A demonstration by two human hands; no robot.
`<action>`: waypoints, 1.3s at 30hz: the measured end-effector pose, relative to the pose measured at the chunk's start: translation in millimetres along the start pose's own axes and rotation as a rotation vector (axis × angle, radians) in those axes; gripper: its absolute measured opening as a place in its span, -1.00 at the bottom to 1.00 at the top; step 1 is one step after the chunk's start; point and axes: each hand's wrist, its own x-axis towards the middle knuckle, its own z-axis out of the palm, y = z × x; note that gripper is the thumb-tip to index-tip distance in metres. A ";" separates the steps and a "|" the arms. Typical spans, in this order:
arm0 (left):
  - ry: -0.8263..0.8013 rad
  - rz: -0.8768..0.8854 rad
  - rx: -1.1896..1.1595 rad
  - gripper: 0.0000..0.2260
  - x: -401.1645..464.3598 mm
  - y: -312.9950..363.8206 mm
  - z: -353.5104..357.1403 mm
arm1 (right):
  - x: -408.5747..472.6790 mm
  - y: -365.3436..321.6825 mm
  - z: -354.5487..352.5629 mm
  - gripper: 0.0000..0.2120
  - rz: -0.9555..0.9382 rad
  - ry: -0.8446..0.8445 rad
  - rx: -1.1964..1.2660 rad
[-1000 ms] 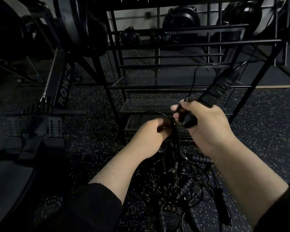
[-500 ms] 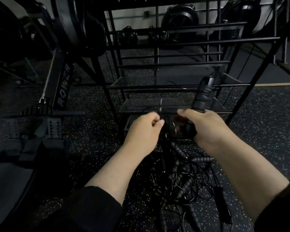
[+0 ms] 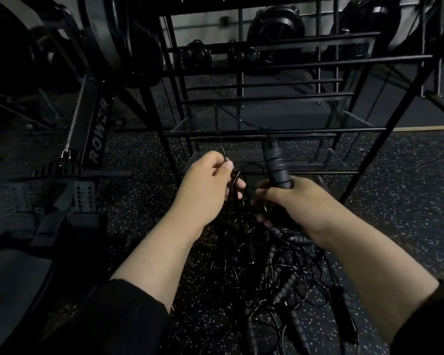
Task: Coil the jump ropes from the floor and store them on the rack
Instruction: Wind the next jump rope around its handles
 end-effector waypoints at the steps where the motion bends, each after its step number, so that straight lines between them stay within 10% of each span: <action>1: 0.009 -0.012 -0.014 -0.84 -0.7 1.0 -0.1 | -1.5 0.8 3.0 -0.79 0.008 -0.030 0.003; 12: -0.004 0.083 0.068 -0.82 1.9 -2.1 -2.4 | -2.9 6.4 9.3 -0.79 -0.081 -0.159 -0.152; 19: 0.106 0.018 -0.038 -0.82 4.3 -7.1 0.0 | 8.8 9.0 1.0 -0.87 -0.141 0.240 -0.222; 25: -0.028 -0.089 -0.216 -0.87 1.1 -5.6 3.3 | -0.7 4.3 4.3 -0.83 -0.218 0.020 -0.181; 39: 0.107 -0.033 -0.012 -0.83 7.1 -15.7 9.0 | 9.5 0.6 -11.4 -0.85 -0.262 0.382 -0.388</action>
